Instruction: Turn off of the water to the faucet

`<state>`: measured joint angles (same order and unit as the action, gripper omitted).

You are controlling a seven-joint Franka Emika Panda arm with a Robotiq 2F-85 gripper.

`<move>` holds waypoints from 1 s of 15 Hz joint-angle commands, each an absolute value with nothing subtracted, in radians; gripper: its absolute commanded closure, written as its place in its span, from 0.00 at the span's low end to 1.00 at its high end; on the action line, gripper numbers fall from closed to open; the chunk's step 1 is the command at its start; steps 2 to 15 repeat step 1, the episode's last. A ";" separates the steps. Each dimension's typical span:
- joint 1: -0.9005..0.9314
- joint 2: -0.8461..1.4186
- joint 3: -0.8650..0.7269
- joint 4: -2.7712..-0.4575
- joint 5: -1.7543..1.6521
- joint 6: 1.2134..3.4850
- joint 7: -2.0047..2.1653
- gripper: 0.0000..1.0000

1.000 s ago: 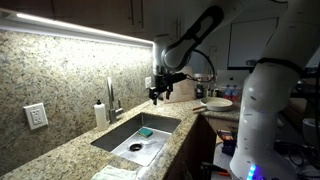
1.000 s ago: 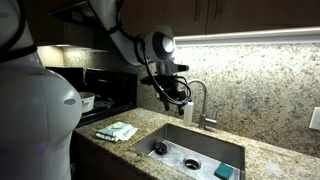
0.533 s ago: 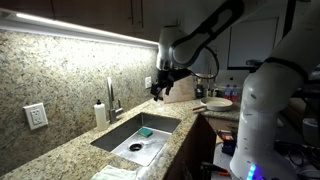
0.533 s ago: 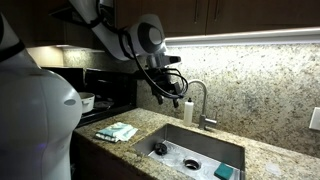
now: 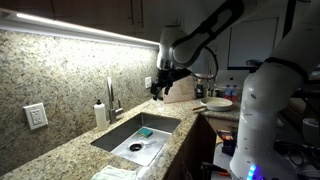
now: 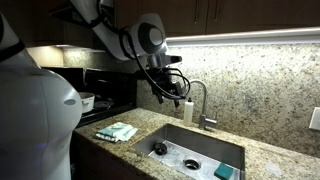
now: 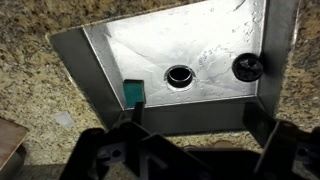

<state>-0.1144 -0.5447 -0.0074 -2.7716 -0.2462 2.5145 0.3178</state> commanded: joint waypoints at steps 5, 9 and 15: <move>-0.140 -0.546 0.019 -2.771 -0.222 2.515 0.299 0.00; -0.140 -0.546 0.019 -2.771 -0.222 2.515 0.299 0.00; -0.140 -0.546 0.019 -2.771 -0.222 2.515 0.299 0.00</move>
